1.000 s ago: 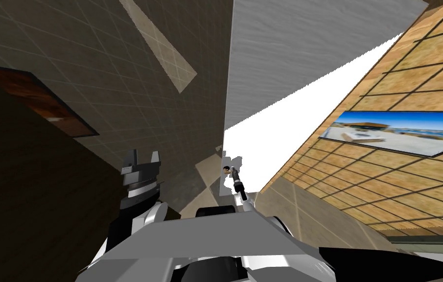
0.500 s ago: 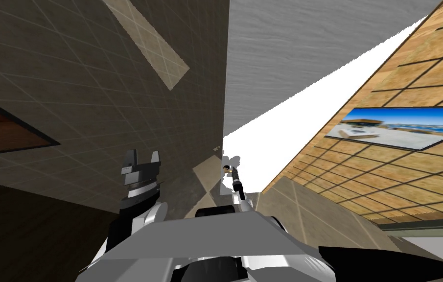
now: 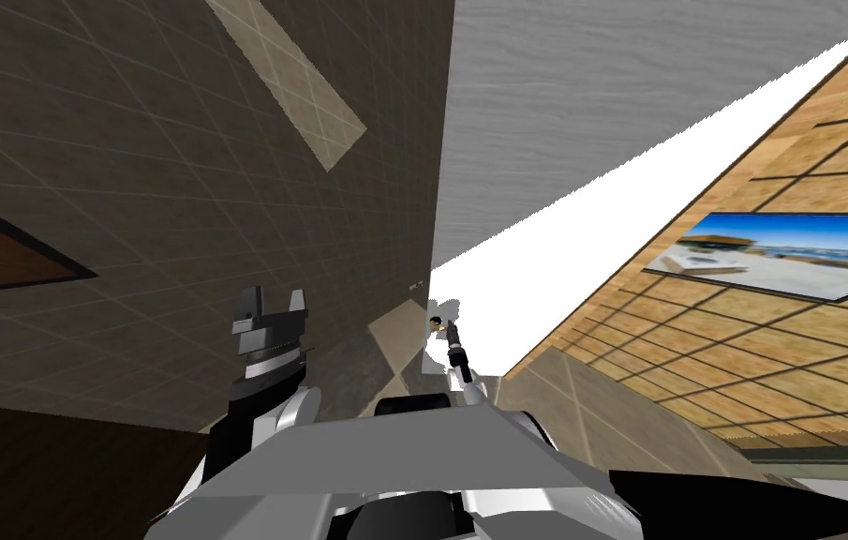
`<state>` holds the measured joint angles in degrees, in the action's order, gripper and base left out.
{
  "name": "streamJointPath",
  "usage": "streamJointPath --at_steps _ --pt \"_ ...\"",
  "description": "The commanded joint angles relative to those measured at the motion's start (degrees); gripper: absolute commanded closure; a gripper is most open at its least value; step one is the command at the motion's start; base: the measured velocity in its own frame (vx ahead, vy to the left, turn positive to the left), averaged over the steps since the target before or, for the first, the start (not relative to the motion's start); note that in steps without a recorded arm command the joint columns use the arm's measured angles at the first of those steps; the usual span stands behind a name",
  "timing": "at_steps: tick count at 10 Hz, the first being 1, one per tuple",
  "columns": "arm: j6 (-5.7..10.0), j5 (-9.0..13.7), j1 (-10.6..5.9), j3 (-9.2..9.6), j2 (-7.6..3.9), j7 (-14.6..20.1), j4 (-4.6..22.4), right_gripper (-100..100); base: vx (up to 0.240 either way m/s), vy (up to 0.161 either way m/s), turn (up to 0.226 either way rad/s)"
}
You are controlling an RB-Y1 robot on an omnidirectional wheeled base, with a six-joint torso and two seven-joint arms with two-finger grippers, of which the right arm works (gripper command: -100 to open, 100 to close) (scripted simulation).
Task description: Push the door open
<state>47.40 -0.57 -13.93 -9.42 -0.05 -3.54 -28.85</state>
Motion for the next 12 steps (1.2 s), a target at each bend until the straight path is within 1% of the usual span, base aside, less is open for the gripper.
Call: streamJointPath --at_steps 1,2,3,4,5,6,7,9,11,12 --pt "-0.42 0.22 1.07 -0.59 -1.0 -0.2 -2.77 100 0.123 -0.022 -0.028" --pt "-0.4 0.58 1.11 -1.17 -1.47 -0.58 -2.84 100 0.169 -0.025 -0.064" --pt "-0.38 0.83 1.14 -1.58 -1.61 -0.86 -2.88 100 0.214 0.032 -0.021" --pt "-0.36 1.09 1.17 -2.01 -1.6 -1.14 -2.93 100 0.21 0.046 -0.048" --pt "-0.33 1.47 1.21 -2.64 -1.24 -1.55 -3.0 100 0.24 0.074 -0.114" --pt "-0.32 1.72 1.24 -3.04 -0.82 -1.82 -3.04 100 0.23 0.089 -0.088" --pt "-0.29 2.06 1.28 -3.6 0.04 -2.19 -3.1 100 0.2 0.099 -0.1" --pt "-0.26 2.54 1.34 -4.39 2.01 -2.72 -3.19 100 0.122 0.168 -0.102" --pt "-0.25 2.65 1.35 -4.57 2.64 -2.84 -3.21 100 -0.029 0.145 -0.01" --pt "-0.69 2.86 1.69 -5.05 1.55 -2.67 -4.31 100 -0.02 0.041 -0.053"
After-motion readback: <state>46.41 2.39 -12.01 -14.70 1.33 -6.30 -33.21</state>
